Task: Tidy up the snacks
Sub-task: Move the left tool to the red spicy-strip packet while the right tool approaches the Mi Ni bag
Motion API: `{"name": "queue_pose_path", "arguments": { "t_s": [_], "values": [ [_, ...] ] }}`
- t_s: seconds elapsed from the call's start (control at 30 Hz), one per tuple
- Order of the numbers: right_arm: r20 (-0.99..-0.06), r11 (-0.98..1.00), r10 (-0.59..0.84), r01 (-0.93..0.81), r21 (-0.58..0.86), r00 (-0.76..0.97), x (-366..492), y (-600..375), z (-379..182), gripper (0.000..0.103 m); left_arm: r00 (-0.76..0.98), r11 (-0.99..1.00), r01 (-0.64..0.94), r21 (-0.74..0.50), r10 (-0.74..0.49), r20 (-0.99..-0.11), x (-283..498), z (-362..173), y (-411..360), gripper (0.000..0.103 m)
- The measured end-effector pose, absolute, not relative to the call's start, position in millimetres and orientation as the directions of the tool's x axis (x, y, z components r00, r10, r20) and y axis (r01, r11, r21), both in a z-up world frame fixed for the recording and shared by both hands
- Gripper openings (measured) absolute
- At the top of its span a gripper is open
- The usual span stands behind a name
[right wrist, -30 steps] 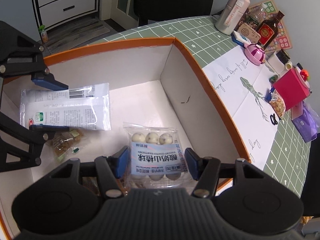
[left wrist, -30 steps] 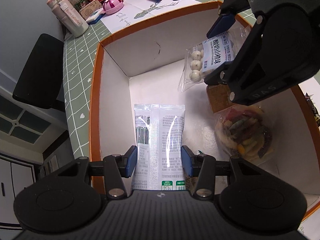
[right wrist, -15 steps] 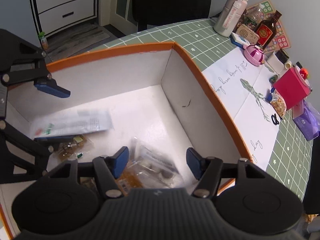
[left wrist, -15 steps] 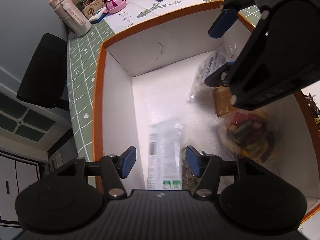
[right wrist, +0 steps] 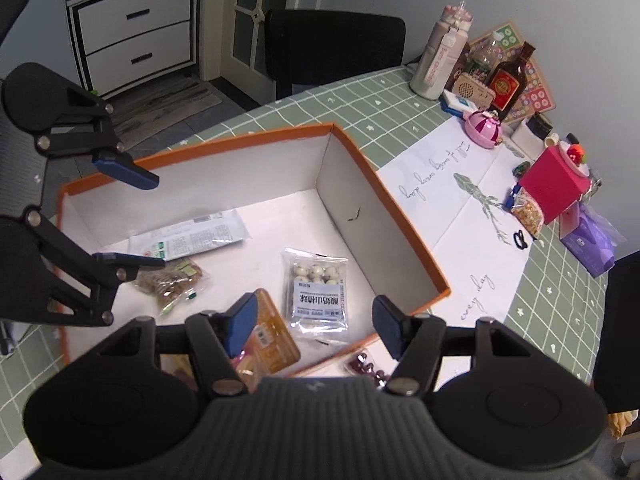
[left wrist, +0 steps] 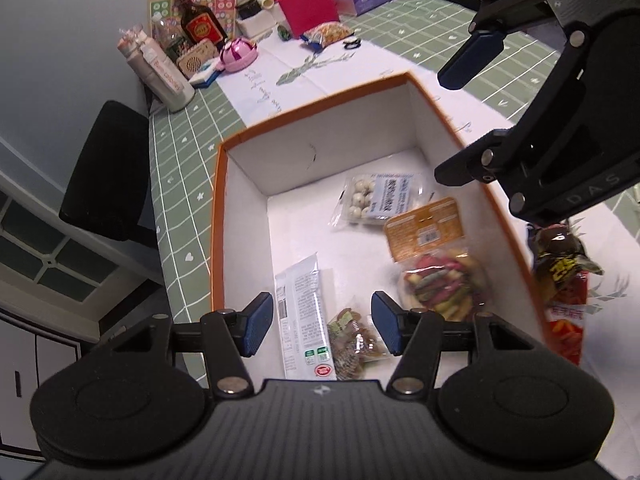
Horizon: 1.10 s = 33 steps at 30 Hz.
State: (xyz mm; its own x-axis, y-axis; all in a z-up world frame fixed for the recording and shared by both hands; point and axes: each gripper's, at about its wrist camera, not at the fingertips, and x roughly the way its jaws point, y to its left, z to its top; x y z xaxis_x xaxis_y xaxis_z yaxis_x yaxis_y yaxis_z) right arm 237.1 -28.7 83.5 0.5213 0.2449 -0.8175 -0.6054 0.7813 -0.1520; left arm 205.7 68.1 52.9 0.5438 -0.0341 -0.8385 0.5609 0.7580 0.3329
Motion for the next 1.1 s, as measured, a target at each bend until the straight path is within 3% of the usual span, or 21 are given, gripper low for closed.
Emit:
{"name": "queue_pose_path", "arguments": {
  "t_s": [0.47, 1.1],
  "values": [
    [-0.794, 0.775, 0.255, -0.607, -0.173, 0.552, 133.5, -85.7, 122.3, 0.062, 0.592, 0.685, 0.634, 0.358, -0.133, -0.795, 120.4, 91.4, 11.9, 0.067],
    [-0.859, 0.796, 0.217, -0.594, -0.119, 0.464, 35.9, -163.9, 42.0, 0.062, 0.497, 0.591, 0.754, 0.287, -0.227, -0.838, 41.0, 17.6, -34.1, 0.067]
  ]
}}
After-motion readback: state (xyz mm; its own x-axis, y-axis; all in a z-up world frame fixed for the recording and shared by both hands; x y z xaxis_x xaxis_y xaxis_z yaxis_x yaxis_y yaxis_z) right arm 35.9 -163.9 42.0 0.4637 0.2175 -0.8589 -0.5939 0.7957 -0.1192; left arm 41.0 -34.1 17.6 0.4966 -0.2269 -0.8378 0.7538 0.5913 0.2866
